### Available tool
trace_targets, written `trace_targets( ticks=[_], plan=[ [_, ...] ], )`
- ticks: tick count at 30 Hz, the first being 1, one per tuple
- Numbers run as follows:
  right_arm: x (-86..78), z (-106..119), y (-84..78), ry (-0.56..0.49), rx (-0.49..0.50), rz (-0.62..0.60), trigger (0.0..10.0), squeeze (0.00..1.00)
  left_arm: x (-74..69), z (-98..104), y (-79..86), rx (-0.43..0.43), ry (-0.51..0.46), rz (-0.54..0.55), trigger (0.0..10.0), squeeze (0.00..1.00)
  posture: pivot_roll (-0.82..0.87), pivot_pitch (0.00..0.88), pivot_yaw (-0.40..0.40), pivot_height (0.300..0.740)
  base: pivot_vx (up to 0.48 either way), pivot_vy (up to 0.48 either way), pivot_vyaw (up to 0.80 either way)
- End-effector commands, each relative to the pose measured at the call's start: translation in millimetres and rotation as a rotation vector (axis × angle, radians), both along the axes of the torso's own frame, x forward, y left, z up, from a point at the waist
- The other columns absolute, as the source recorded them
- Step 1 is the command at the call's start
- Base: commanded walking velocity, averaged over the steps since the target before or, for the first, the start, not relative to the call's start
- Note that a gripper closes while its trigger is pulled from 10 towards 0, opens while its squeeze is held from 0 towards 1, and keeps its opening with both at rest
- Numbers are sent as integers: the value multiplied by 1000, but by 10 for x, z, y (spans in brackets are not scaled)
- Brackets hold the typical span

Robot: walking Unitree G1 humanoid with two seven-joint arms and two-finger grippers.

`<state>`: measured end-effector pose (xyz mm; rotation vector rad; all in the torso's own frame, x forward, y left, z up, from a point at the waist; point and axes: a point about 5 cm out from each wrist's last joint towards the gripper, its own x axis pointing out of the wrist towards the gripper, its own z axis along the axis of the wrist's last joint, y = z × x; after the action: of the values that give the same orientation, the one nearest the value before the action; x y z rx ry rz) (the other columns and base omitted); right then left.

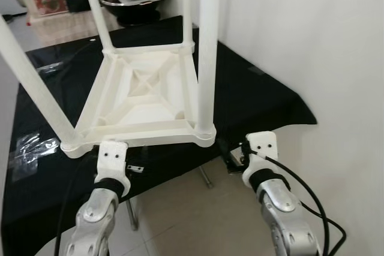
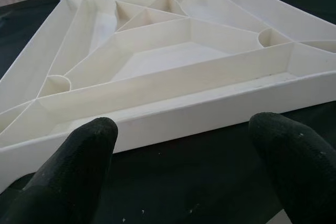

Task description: Building children table

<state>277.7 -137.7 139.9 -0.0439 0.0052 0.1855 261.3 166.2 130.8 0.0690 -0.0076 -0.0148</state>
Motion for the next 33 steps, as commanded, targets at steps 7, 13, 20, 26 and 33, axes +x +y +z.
trace_targets(
  ticks=[7, 13, 20, 26, 33],
  plan=[
    [50, 279, -36, -150, -66, 199, 10000, 0, 14, 79, -70, -12, -23, -81, 10000, 0, -76, 121, 42, 740, 0, 0, 114],
    [247, 530, -118, -211, -137, 287, 10000, 0, -32, 127, -194, 20, -48, -169, 10000, 0, -62, 128, 26, 740, 0, 0, 800],
    [378, 711, -397, -200, -169, 358, 10000, 0, -142, 150, -292, -12, -46, -273, 10000, 0, -48, 149, 21, 740, 0, 0, 148],
    [553, 789, -374, -197, -166, 418, 10000, 0, -212, 186, -376, -3, -45, -372, 10000, 0, -26, 166, 21, 740, 0, 0, 0],
    [685, 862, -143, -167, -150, 655, 10000, 0, -451, 300, -490, 21, -76, -563, 10000, 0, 10, 199, 4, 740, 0, 0, 0]
  ],
)
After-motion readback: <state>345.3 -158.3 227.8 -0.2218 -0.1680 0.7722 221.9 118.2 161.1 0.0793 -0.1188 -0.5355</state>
